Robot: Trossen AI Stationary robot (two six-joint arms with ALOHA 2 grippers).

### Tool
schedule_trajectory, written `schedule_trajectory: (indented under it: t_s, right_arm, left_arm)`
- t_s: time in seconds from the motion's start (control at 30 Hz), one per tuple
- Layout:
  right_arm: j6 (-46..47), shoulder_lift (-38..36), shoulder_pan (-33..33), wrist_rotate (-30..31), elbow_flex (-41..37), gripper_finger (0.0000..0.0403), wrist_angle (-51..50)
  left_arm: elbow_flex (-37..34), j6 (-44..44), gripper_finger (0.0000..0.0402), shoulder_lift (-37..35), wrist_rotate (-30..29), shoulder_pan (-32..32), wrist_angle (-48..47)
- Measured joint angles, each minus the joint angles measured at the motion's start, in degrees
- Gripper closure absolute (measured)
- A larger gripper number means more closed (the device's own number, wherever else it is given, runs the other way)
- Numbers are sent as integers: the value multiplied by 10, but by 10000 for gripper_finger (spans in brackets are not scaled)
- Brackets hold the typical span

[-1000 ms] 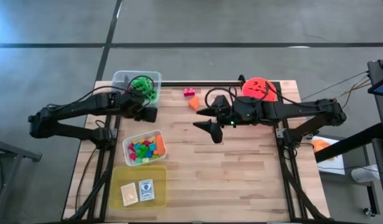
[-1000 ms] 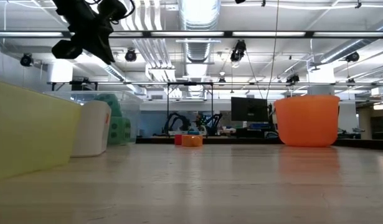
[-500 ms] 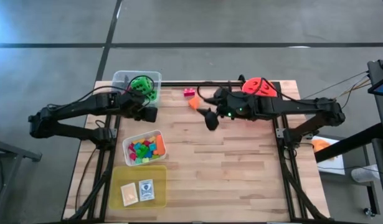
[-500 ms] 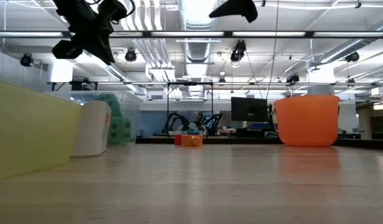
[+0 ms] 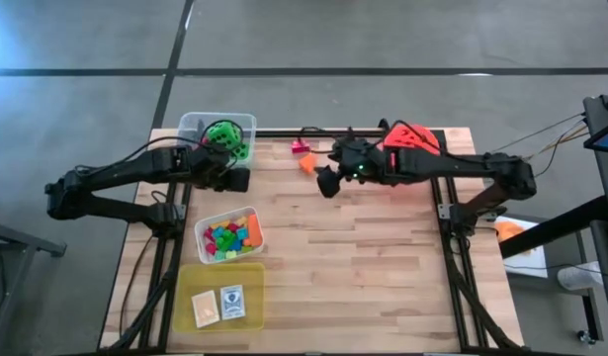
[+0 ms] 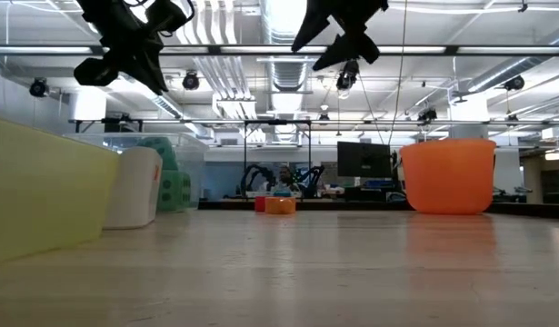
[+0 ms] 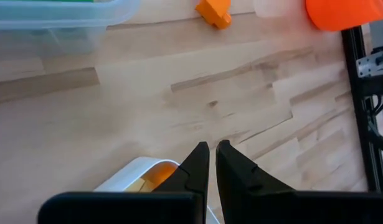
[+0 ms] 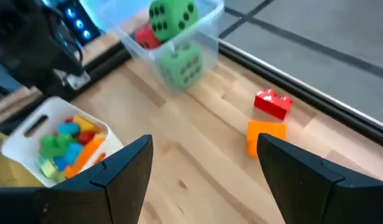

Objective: Pick & Place Toys
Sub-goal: Put the orange game piece into the white bin

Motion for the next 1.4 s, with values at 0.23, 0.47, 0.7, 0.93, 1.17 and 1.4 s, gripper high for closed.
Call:
schedule_trajectory:
  t_s: [0.23,0.47,0.7,0.93,1.17,1.4]
  right_arm:
    - [12,57,-20,-30,0,122,0]
    - [-4,98,-20,-37,0,122,14]
    - [69,117,-47,-57,0,122,19]
    - [94,152,-93,-211,0,122,18]
    - [99,191,-106,-270,0,122,34]
    - [67,195,-117,-215,0,122,59]
  left_arm:
    - [0,-7,375,0,0,0,0]
    - [0,-7,375,0,0,0,0]
    - [0,-7,375,0,0,0,0]
    - [0,-7,375,0,0,0,0]
    - [0,-5,375,0,0,0,0]
    - [0,-4,375,0,0,0,0]
